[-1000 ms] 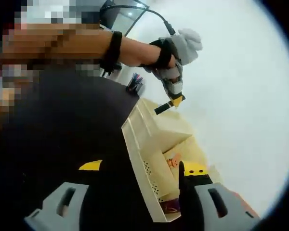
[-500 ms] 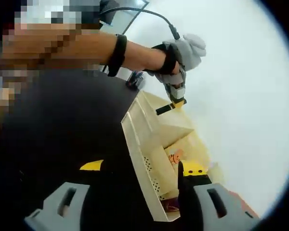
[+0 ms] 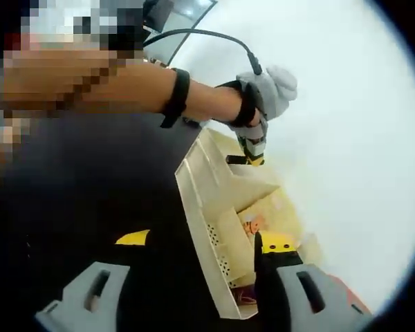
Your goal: Open the drawer, pick up the cosmetic bottles from the table one by one, place them into the drawer, release the gripper, close the drawer, and move the gripper away
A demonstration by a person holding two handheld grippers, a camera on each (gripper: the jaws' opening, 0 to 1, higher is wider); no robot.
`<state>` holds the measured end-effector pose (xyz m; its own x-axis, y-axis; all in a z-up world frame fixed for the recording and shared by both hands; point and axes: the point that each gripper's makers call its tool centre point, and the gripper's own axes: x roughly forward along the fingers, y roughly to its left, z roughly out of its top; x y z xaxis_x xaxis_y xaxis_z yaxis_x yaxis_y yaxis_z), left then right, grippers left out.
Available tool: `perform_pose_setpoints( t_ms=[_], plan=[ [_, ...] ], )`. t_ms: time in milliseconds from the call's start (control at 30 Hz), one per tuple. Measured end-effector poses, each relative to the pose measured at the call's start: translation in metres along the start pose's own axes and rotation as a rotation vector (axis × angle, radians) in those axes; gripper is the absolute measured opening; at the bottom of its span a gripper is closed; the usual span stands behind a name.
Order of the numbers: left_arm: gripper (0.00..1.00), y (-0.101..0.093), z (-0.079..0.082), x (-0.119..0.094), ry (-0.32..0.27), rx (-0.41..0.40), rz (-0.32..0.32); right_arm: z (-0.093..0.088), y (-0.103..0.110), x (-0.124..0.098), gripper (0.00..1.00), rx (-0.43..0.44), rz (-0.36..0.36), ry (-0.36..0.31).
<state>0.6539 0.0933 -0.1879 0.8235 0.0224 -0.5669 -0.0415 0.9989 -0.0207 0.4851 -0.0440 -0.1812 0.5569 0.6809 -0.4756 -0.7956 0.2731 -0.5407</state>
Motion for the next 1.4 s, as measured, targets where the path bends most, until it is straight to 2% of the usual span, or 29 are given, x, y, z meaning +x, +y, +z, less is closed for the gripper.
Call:
perform_pose_setpoints(
  t_ms=[133, 267, 400, 467, 633, 867, 1167, 1400],
  plan=[
    [0.07, 0.001, -0.001, 0.001, 0.001, 0.004, 0.007, 0.003, -0.002, 0.001, 0.54, -0.004, 0.003, 0.002],
    [0.07, -0.004, -0.012, -0.003, 0.002, -0.003, 0.011, 0.0, 0.004, -0.002, 0.54, -0.012, 0.004, 0.007],
    [0.07, 0.0, -0.01, 0.0, 0.008, -0.003, 0.023, 0.001, 0.002, -0.003, 0.54, -0.011, 0.006, 0.004],
    [0.07, 0.005, -0.005, 0.003, 0.004, 0.0, 0.026, 0.0, 0.004, -0.005, 0.54, -0.009, 0.003, 0.001],
    [0.07, 0.005, -0.007, 0.006, 0.007, 0.012, 0.038, -0.002, 0.009, -0.008, 0.54, -0.009, 0.003, 0.002],
    [0.08, 0.004, -0.007, 0.006, -0.009, 0.013, 0.049, 0.001, 0.003, -0.003, 0.54, -0.009, 0.005, 0.004],
    [0.13, 0.002, -0.011, 0.0, -0.031, -0.004, 0.048, 0.0, 0.002, -0.001, 0.54, -0.01, 0.006, 0.004],
    [0.15, -0.005, 0.001, -0.019, -0.071, -0.005, 0.013, -0.004, 0.004, -0.003, 0.54, 0.001, 0.007, -0.007]
  ],
)
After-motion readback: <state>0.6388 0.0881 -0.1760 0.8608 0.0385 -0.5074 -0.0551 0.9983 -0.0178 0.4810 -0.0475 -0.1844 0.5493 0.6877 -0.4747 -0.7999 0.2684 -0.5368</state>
